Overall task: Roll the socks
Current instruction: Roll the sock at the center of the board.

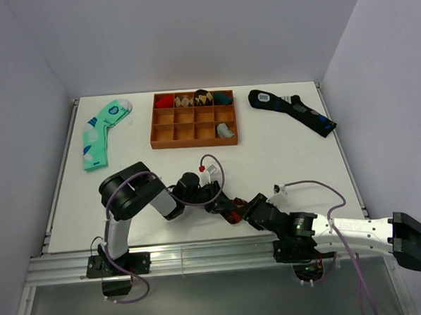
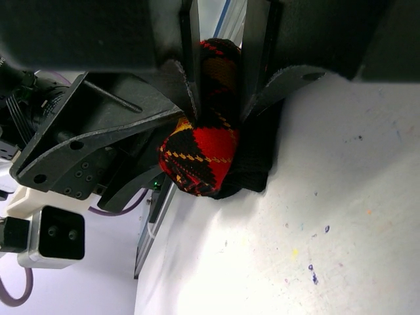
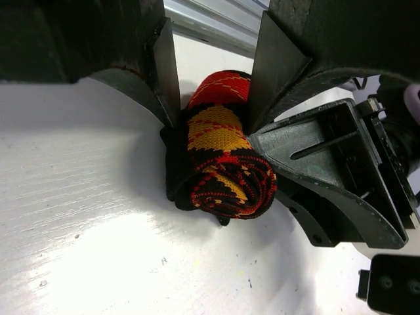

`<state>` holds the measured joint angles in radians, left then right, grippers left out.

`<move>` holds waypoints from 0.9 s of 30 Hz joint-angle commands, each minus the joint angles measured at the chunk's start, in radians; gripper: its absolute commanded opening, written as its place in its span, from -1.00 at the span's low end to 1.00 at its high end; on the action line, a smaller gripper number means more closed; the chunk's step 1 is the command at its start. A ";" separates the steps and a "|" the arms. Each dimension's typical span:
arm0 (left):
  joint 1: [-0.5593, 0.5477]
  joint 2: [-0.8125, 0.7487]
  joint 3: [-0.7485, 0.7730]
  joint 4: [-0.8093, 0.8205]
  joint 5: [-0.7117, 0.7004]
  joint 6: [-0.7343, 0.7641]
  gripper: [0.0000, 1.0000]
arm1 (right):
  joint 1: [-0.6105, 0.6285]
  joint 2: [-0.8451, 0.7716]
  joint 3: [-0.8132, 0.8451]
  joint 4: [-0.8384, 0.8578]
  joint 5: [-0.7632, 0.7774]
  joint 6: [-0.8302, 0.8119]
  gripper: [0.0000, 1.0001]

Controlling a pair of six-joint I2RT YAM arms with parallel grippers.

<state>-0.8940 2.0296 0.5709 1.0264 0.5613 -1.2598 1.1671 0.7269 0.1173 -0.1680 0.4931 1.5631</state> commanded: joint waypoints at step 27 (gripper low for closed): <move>0.007 0.161 -0.017 -0.726 -0.135 0.220 -0.99 | -0.009 0.043 0.093 -0.215 0.004 -0.130 0.22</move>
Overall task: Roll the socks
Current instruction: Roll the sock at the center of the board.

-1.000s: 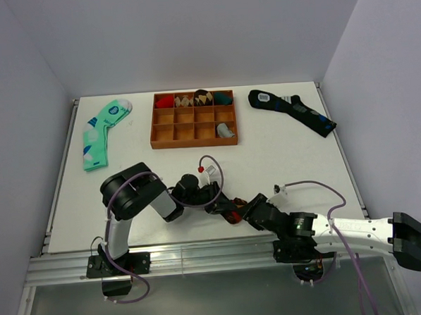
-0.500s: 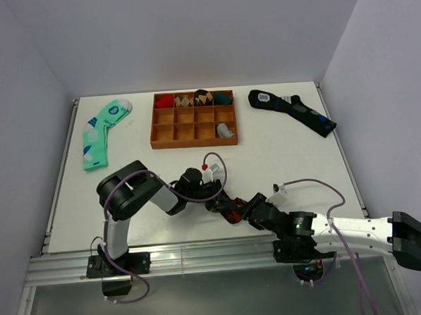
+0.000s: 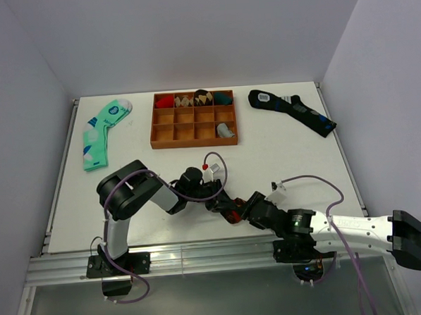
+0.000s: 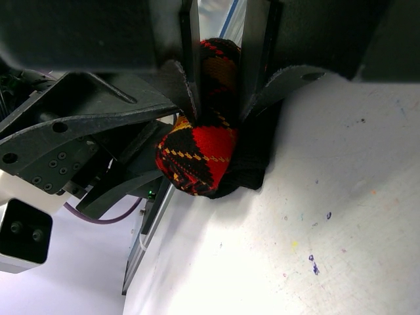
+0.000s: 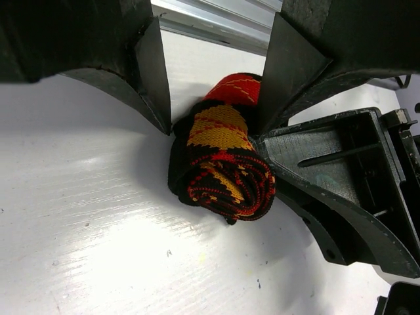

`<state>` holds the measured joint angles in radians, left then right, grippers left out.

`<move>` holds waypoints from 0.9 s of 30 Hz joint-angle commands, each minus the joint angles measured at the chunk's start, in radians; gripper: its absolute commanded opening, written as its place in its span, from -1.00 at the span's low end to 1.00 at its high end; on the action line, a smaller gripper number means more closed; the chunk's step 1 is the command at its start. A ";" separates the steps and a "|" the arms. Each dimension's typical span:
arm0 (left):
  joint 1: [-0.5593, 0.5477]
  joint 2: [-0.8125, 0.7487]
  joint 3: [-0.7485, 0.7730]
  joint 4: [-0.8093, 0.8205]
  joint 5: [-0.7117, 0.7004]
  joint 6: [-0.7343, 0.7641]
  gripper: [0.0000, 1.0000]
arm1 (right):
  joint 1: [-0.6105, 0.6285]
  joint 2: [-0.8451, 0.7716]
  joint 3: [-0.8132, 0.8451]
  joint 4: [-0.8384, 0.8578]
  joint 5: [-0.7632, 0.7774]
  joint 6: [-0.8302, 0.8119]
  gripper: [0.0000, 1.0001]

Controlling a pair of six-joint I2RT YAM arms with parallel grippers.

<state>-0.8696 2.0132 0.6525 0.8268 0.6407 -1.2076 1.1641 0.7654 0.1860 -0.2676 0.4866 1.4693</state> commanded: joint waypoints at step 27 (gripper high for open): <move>-0.019 0.292 -0.151 -0.388 -0.165 0.115 -0.99 | -0.006 0.357 -0.137 0.518 0.049 0.048 0.18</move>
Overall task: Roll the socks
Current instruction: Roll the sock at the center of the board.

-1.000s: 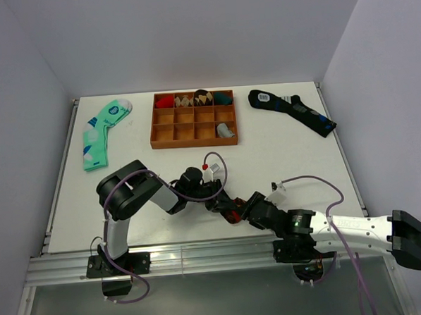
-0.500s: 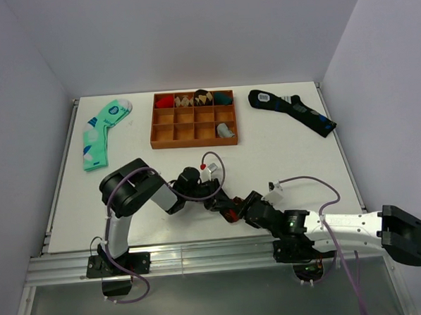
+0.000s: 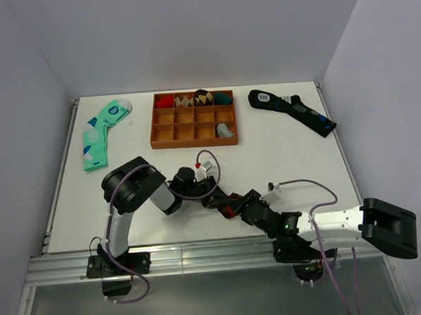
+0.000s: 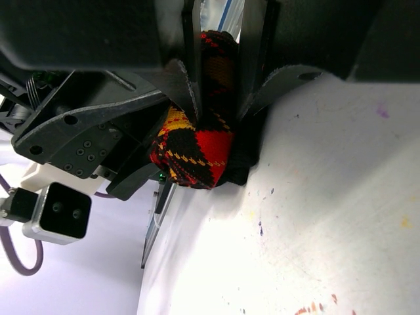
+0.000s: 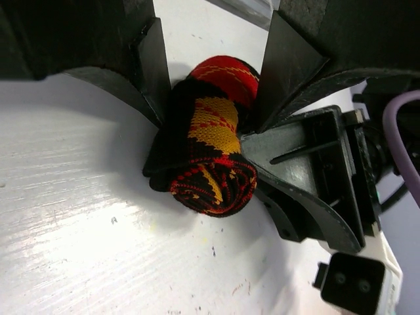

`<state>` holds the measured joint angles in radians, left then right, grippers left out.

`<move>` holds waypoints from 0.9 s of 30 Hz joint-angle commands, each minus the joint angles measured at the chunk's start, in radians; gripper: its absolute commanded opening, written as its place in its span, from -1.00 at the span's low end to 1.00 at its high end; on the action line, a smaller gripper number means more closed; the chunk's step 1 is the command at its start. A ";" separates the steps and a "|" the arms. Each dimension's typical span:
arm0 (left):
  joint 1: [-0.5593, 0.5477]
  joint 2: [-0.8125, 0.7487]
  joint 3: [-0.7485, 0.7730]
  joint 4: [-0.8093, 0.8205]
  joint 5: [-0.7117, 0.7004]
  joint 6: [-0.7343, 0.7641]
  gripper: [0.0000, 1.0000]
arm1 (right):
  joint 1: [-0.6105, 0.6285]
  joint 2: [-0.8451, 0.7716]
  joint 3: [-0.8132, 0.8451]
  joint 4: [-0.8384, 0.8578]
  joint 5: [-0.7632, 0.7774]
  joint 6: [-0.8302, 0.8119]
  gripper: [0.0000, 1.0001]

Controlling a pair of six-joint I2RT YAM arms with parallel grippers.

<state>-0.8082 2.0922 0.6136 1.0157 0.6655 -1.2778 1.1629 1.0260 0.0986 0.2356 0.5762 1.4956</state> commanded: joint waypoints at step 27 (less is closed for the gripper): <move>-0.166 0.275 -0.158 -0.398 -0.122 0.094 -0.99 | -0.005 -0.096 0.015 -0.011 0.129 -0.087 -0.57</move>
<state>-0.8440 2.1719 0.5797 1.2453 0.5938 -1.3514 1.1645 0.9405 0.0620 0.2184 0.6502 1.4727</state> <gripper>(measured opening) 0.292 0.470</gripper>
